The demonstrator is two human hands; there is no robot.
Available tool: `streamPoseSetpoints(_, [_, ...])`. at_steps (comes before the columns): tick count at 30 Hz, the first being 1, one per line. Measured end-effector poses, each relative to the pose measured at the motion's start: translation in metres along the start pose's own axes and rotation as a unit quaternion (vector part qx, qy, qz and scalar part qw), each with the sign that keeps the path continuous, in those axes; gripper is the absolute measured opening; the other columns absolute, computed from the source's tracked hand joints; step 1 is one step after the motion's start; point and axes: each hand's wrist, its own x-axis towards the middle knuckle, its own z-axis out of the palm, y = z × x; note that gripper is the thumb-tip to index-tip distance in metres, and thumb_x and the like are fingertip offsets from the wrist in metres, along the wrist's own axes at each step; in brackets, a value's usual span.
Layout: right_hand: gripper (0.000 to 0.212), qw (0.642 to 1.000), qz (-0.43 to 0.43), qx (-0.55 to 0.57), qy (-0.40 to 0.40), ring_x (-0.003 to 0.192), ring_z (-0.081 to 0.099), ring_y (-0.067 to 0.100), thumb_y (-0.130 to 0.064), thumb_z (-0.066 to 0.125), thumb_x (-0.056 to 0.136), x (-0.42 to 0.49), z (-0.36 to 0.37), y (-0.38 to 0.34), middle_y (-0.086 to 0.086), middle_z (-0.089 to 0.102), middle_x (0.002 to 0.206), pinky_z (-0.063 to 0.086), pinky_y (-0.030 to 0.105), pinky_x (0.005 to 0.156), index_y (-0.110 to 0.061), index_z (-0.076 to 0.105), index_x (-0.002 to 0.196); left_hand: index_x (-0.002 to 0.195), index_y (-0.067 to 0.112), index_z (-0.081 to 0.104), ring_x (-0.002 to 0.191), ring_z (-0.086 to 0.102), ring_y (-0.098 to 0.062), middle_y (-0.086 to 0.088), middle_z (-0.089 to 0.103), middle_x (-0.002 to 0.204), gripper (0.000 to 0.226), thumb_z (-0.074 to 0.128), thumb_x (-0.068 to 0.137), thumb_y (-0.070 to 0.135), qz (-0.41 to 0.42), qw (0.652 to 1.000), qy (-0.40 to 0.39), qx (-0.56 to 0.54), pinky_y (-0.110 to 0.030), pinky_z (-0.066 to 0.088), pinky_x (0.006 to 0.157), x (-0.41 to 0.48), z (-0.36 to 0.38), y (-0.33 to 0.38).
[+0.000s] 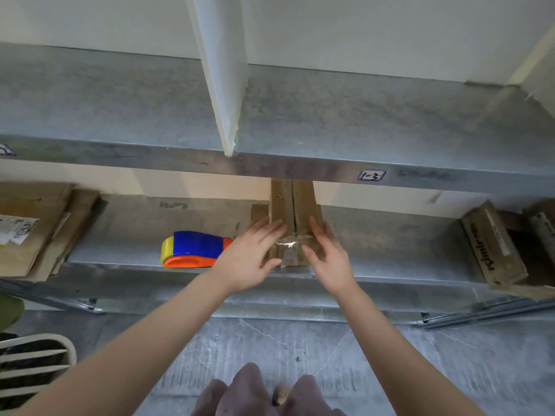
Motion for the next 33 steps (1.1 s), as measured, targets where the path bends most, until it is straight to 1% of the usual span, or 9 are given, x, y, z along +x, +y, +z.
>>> streamPoseSetpoints(6, [0.052, 0.987, -0.061, -0.148, -0.003, 0.142, 0.034, 0.026, -0.037, 0.050, 0.098, -0.007, -0.002, 0.003, 0.003, 0.024, 0.160, 0.047, 0.042, 0.102, -0.033, 0.037, 0.148, 0.153, 0.021, 0.021, 0.148, 0.010, -0.017, 0.003, 0.020, 0.159, 0.065, 0.047, 0.097, 0.039, -0.023, 0.999, -0.007, 0.028, -0.042, 0.008, 0.121, 0.017, 0.034, 0.025])
streamPoseSetpoints(10, [0.052, 0.993, -0.041, -0.107, -0.006, 0.133, 0.047, 0.025, -0.033, 0.050, 0.098, -0.007, 0.002, 0.003, 0.000, 0.023, 0.161, 0.046, 0.036, 0.100, -0.035, 0.035, 0.148, 0.152, 0.020, 0.023, 0.149, 0.006, -0.018, 0.003, 0.019, 0.160, 0.061, 0.046, 0.098, 0.037, -0.041, 0.999, 0.011, 0.024, -0.046, 0.011, 0.121, 0.016, 0.039, 0.027])
streamPoseSetpoints(14, [0.061, 1.000, 0.014, 0.009, 0.018, 0.118, 0.057, 0.023, -0.027, 0.058, 0.096, -0.009, -0.003, 0.001, 0.005, 0.057, 0.134, 0.043, 0.034, 0.105, -0.027, 0.031, 0.151, 0.151, 0.012, 0.023, 0.147, 0.013, -0.018, -0.003, 0.022, 0.158, 0.058, 0.045, 0.100, 0.028, -0.159, 0.976, 0.116, -0.096, -0.028, 0.009, 0.119, 0.000, 0.034, 0.033])
streamPoseSetpoints(16, [0.063, 0.999, 0.036, 0.023, -0.001, 0.096, 0.060, 0.016, -0.025, 0.059, 0.095, -0.009, -0.004, 0.001, 0.001, 0.064, 0.109, 0.047, 0.032, 0.098, -0.026, 0.030, 0.151, 0.154, 0.015, 0.011, 0.147, 0.014, -0.014, -0.001, 0.014, 0.160, 0.063, 0.042, 0.102, 0.031, -0.211, 0.956, 0.078, -0.189, -0.019, 0.009, 0.114, -0.005, 0.035, 0.035])
streamPoseSetpoints(18, [0.064, 0.998, 0.043, 0.045, -0.009, 0.098, 0.060, 0.013, -0.021, 0.062, 0.094, -0.009, -0.004, -0.001, -0.001, 0.064, 0.109, 0.047, 0.027, 0.098, -0.027, 0.032, 0.150, 0.155, 0.022, 0.001, 0.146, 0.016, -0.013, 0.001, 0.013, 0.161, 0.069, 0.042, 0.101, 0.033, -0.244, 0.923, 0.021, -0.295, -0.022, 0.015, 0.114, -0.002, 0.038, 0.035])
streamPoseSetpoints(21, [0.063, 0.994, 0.050, 0.100, -0.007, 0.112, 0.057, 0.005, -0.015, 0.068, 0.089, -0.005, -0.008, 0.000, -0.007, 0.060, 0.121, 0.039, 0.011, 0.096, -0.027, 0.041, 0.145, 0.154, 0.027, 0.000, 0.134, 0.041, -0.020, -0.006, 0.038, 0.151, 0.072, 0.046, 0.100, 0.036, -0.301, 0.884, 0.031, -0.355, -0.024, 0.034, 0.101, 0.007, 0.038, 0.029])
streamPoseSetpoints(23, [0.060, 0.992, 0.056, 0.115, -0.006, 0.110, 0.059, 0.004, -0.014, 0.073, 0.085, 0.001, -0.011, 0.002, -0.004, 0.063, 0.124, 0.039, 0.004, 0.091, -0.025, 0.048, 0.139, 0.154, 0.031, 0.004, 0.125, 0.051, -0.024, -0.009, 0.050, 0.141, 0.072, 0.048, 0.098, 0.042, -0.307, 0.890, 0.042, -0.335, -0.024, 0.038, 0.095, 0.010, 0.036, 0.026])
streamPoseSetpoints(27, [0.048, 0.992, 0.051, 0.111, 0.025, 0.093, 0.066, 0.000, -0.018, 0.079, 0.079, 0.012, -0.012, 0.002, -0.008, 0.070, 0.107, 0.052, 0.022, 0.094, -0.028, 0.060, 0.122, 0.150, 0.037, 0.024, 0.100, 0.066, -0.020, -0.002, 0.068, 0.115, 0.064, 0.056, 0.095, 0.041, -0.275, 0.937, 0.064, -0.206, -0.029, 0.052, 0.088, 0.019, 0.026, 0.018])
streamPoseSetpoints(33, [0.039, 0.993, 0.030, 0.002, 0.117, 0.087, 0.070, 0.015, -0.026, 0.071, 0.085, 0.012, 0.011, 0.001, -0.006, 0.072, 0.102, 0.058, 0.034, 0.079, -0.030, 0.059, 0.121, 0.142, 0.029, 0.043, 0.088, 0.069, -0.026, -0.006, 0.070, 0.111, 0.049, 0.057, 0.095, 0.026, -0.282, 0.945, 0.115, -0.117, -0.038, 0.057, 0.080, 0.031, 0.031, 0.025])
